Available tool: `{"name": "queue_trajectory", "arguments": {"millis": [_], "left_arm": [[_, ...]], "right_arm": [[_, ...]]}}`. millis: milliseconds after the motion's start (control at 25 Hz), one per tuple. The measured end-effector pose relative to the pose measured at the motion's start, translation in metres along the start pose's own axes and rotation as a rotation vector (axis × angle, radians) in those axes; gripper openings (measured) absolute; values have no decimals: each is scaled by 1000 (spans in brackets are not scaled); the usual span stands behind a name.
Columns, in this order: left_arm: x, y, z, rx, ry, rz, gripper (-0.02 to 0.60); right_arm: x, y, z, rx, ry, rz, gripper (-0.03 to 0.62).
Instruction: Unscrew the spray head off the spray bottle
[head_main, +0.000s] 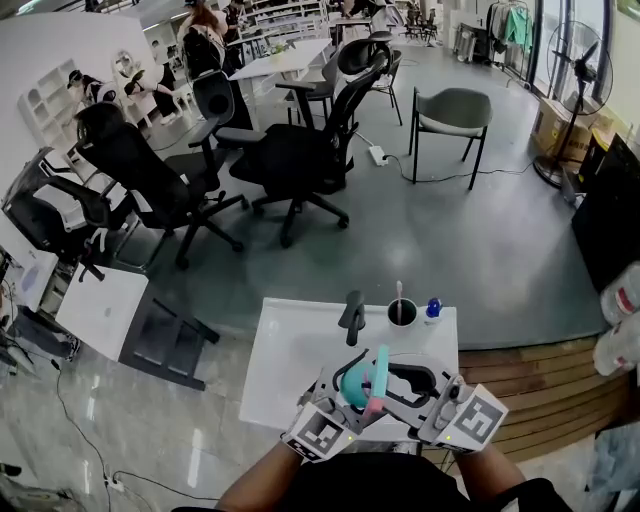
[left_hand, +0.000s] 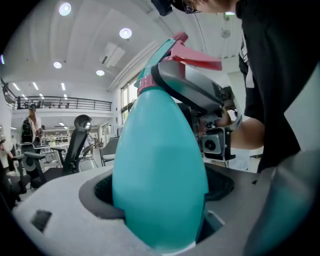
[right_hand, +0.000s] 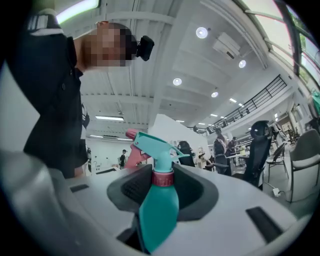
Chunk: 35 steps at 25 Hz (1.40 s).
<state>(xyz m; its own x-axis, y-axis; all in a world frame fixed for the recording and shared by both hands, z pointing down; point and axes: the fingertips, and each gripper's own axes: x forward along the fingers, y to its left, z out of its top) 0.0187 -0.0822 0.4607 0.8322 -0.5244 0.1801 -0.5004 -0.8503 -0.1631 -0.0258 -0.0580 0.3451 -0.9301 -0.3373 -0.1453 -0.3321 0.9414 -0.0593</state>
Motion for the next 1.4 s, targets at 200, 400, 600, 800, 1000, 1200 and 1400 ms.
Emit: {"name": "queue_trajectory", "arguments": {"millis": [200,400,600,800,1000,1200,1400], "left_arm": [[-10,-25,25,16,-115,-213,448],[-28,-62,38,9,-159,-499,448],[-45,-95,52,11,-158,-698,448],[-47,-94,64,1,-205,-697,448],[-36,-71,67,-34,-245,-535,448],[-27,-34,52,-159,-205,-314,448],[-25,7,26,-209,-117,-95,448]], "right_arm": [[-7,19,7,-14,1,183,140],[-17,46,12,17,18,421,141],[-31,70,26,71,-4,631,141],[-27,69,39,92,-79,634,143],[-18,45,39,101,-128,475,198],[-30,9,24,105,-148,312,169],[-43,-14,18,105,-150,182,161]]}}
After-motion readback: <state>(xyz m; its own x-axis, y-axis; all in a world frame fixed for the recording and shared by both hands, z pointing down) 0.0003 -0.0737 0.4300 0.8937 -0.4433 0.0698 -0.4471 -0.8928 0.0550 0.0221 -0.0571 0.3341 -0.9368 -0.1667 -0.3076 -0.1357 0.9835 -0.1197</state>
